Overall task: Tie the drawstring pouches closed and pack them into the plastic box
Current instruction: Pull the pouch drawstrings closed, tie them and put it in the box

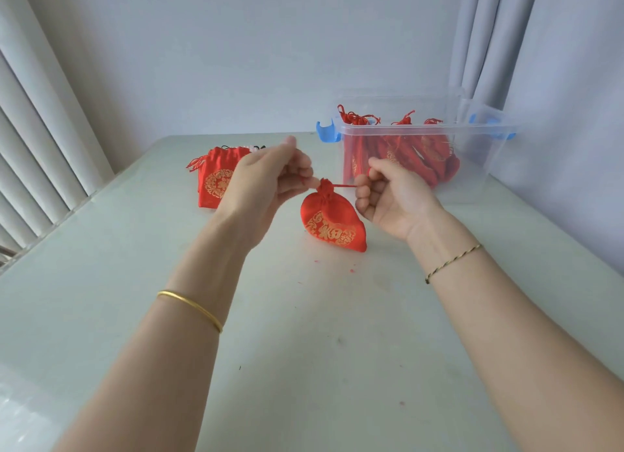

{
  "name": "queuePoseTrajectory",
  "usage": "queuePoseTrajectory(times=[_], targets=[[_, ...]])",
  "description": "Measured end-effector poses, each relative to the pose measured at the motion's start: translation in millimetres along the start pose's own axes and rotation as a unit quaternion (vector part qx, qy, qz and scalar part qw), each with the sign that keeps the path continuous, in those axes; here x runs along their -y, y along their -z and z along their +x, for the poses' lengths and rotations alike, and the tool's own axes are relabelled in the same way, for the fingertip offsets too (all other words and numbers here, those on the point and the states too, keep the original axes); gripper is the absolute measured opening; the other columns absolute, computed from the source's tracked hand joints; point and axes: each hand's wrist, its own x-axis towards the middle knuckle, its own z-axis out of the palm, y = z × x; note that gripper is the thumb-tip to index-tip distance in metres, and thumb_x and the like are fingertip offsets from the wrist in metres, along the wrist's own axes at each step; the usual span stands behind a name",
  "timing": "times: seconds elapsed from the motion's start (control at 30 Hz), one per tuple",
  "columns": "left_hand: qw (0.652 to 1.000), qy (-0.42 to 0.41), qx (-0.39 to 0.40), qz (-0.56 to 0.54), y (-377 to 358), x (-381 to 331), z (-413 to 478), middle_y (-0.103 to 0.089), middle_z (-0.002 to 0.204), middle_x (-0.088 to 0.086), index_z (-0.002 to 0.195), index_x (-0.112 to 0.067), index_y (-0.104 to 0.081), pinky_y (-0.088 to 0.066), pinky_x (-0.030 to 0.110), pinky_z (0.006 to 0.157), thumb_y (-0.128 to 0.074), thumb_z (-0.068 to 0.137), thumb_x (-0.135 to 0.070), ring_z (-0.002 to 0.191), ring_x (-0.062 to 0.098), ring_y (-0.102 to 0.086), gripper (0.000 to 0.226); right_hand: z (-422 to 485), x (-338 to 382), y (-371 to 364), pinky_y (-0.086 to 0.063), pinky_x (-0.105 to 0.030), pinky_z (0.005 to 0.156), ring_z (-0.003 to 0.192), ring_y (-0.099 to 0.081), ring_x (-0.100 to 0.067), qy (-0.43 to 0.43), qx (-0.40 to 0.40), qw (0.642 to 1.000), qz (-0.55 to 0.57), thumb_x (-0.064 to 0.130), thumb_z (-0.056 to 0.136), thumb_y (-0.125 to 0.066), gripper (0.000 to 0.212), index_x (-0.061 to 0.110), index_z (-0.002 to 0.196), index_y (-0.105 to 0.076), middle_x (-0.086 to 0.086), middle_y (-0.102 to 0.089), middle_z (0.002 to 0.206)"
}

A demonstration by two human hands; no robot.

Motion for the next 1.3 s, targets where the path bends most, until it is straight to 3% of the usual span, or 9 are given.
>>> queuePoseTrajectory(times=[0.13,0.23,0.4,0.57,0.77,0.97,1.07,1.2,1.3], targets=[[0.979,0.009,0.057,0.198,-1,2,-4,-0.058,0.072,0.001,0.089,-0.005,-0.069,-0.051,0.026,0.072,-0.063,0.087,-0.017,0.062,0.01,-0.054,0.014,-10,11,-12,-0.042,-0.019,0.047,0.043,-0.051,-0.009,0.074,0.049,0.994,-0.062,0.019,0.093,-0.051,0.032,0.013,0.062,-0.049,-0.002,-0.062,0.061],[0.964,0.008,0.076,0.254,-8,2,-6,-0.063,0.078,0.004,0.082,-0.011,-0.071,-0.05,0.031,0.075,-0.069,0.082,-0.017,0.07,0.014,-0.054,0.007,-14,10,-20,-0.041,-0.02,0.048,0.046,-0.051,-0.009,0.121,0.071,0.982,-0.126,0.021,0.093,-0.054,0.029,0.013,0.065,-0.056,0.0,-0.055,0.062],[0.97,0.01,0.056,0.237,-9,3,-6,-0.058,0.071,0.006,0.079,-0.005,-0.069,-0.047,0.025,0.066,-0.068,0.082,-0.018,0.062,0.015,-0.049,0.013,-13,5,-18,-0.036,-0.022,0.045,0.046,-0.049,-0.012,0.084,0.057,0.976,-0.191,0.035,0.097,-0.043,0.036,0.01,0.078,-0.061,-0.004,-0.062,0.07],[0.978,0.019,0.069,0.197,-8,2,-7,-0.059,0.069,0.004,0.08,-0.001,-0.068,-0.047,0.022,0.064,-0.063,0.086,-0.015,0.058,0.012,-0.047,0.016,-15,2,-17,-0.032,-0.023,0.041,0.043,-0.05,-0.014,0.08,0.085,0.951,-0.285,0.003,0.089,-0.04,0.015,0.008,0.086,-0.053,-0.006,-0.059,0.07],[0.988,0.035,0.02,0.152,-5,1,-6,-0.062,0.066,0.001,0.079,-0.012,-0.059,-0.051,0.02,0.058,-0.057,0.09,-0.01,0.051,0.009,-0.054,0.011,-17,1,-17,-0.038,-0.023,0.048,0.049,-0.05,-0.012,0.149,0.1,0.916,-0.36,-0.003,0.083,-0.053,0.015,0.012,0.081,-0.053,-0.005,-0.058,0.065],[0.988,0.03,-0.044,0.147,-6,2,-5,-0.06,0.053,-0.001,0.077,-0.011,-0.058,-0.055,0.022,0.057,-0.059,0.089,-0.009,0.043,0.006,-0.057,0.012,-14,-8,-17,-0.042,-0.018,0.062,0.065,-0.048,-0.006,0.267,0.126,0.861,-0.415,0.006,0.074,-0.074,0.019,0.017,0.078,-0.059,-0.001,-0.056,0.074],[0.986,0.021,-0.054,0.158,-6,1,-6,-0.06,0.049,-0.002,0.076,-0.007,-0.059,-0.056,0.022,0.057,-0.058,0.089,-0.007,0.043,0.006,-0.059,0.012,-14,-10,-19,-0.032,-0.009,0.052,0.049,-0.042,0.001,0.314,0.109,0.819,-0.468,0.006,0.075,-0.073,0.01,0.008,0.081,-0.066,0.007,-0.046,0.062],[0.983,0.014,-0.07,0.168,-6,1,-6,-0.061,0.056,0.003,0.075,-0.005,-0.06,-0.058,0.025,0.061,-0.058,0.087,-0.005,0.046,0.008,-0.062,0.013,-17,-10,-21,-0.034,-0.014,0.057,0.059,-0.045,-0.003,0.39,0.104,0.724,-0.559,0.009,0.078,-0.067,0.003,0.007,0.08,-0.068,0.003,-0.049,0.071],[0.98,-0.003,-0.095,0.177,-4,-1,-4,-0.062,0.066,0.006,0.085,-0.004,-0.06,-0.059,0.027,0.065,-0.056,0.086,-0.003,0.051,0.009,-0.065,0.004,-16,-12,-22,-0.034,-0.012,0.058,0.059,-0.044,-0.002,0.374,0.09,0.717,-0.581,0.01,0.082,-0.063,0.005,0.008,0.078,-0.067,0.007,-0.049,0.07]])
